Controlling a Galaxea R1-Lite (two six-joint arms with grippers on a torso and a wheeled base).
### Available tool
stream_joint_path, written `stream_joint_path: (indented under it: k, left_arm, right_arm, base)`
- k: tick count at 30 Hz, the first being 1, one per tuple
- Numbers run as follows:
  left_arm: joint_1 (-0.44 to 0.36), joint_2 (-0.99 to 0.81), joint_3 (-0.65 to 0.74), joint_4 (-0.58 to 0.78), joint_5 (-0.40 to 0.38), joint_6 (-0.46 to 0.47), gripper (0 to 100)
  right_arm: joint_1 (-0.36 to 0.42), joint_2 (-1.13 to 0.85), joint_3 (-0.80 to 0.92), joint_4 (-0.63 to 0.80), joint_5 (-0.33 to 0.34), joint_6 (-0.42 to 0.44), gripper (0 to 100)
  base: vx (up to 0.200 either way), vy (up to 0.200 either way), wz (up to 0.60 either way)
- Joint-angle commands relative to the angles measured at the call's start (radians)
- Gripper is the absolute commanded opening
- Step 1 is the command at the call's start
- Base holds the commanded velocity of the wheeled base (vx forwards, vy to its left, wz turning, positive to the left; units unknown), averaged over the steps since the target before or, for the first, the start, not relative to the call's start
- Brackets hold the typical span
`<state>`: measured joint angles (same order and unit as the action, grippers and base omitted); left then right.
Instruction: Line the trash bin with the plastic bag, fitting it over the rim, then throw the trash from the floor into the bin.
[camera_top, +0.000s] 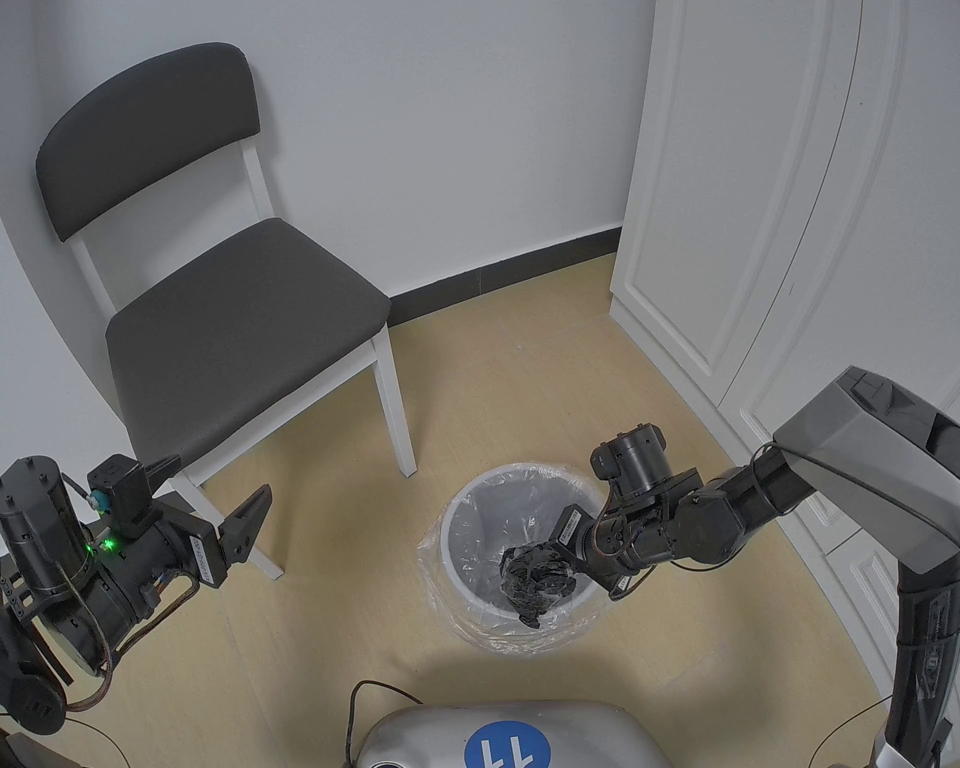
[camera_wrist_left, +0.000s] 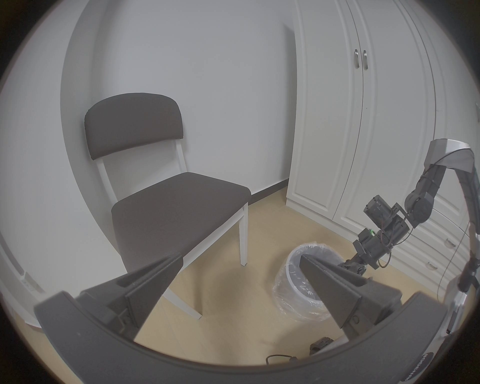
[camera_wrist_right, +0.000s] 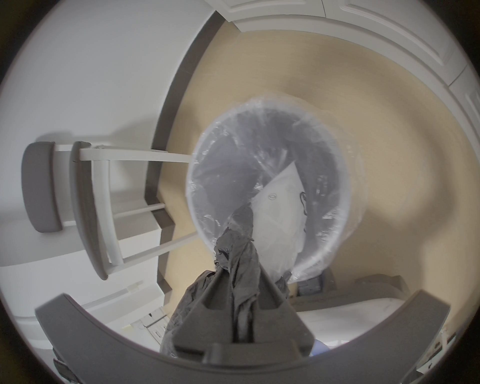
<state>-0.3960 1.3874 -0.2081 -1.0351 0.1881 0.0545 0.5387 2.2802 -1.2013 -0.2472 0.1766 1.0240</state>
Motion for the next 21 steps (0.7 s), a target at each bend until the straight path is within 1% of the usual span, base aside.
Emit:
stream_joint_path:
  k: [1, 5, 8, 11, 14, 17, 21]
  left_arm:
    - [0.003, -0.001, -0.001, 0.0, 0.001, -0.001, 100]
    - [0.003, -0.002, -0.001, 0.0, 0.001, 0.001, 100]
    - [0.003, -0.001, -0.001, 0.0, 0.001, 0.001, 100]
    - [0.003, -0.001, -0.001, 0.0, 0.001, 0.001, 100]
    - [0.003, -0.002, -0.001, 0.0, 0.001, 0.001, 100]
    - [0.003, -0.002, -0.001, 0.0, 0.001, -0.001, 100]
    - [0.003, -0.001, 0.001, 0.0, 0.001, 0.001, 100]
  right_arm:
    - [-0.04, -0.021, -0.073, 0.118, 0.001, -0.044, 0]
    - [-0.057, -0.033, -0.116, 0.236, 0.001, -0.09, 0]
    - [-0.072, -0.033, -0.124, 0.267, 0.001, -0.121, 0]
    - [-0.085, -0.031, -0.124, 0.27, 0.001, -0.13, 0]
    - [-0.117, -0.031, -0.123, 0.272, 0.001, -0.16, 0]
    - [-0.132, -0.033, -0.126, 0.272, 0.003, -0.163, 0]
    - [-0.121, -0.05, -0.127, 0.266, 0.012, -0.159, 0]
  base:
    - [0.0, 0.0, 0.0]
    - [0.0, 0.0, 0.0]
    - [0.0, 0.0, 0.0]
    - [0.0, 0.0, 0.0]
    - [0.0, 0.0, 0.0]
    - [0.0, 0.0, 0.0]
    - [0.0, 0.0, 0.0]
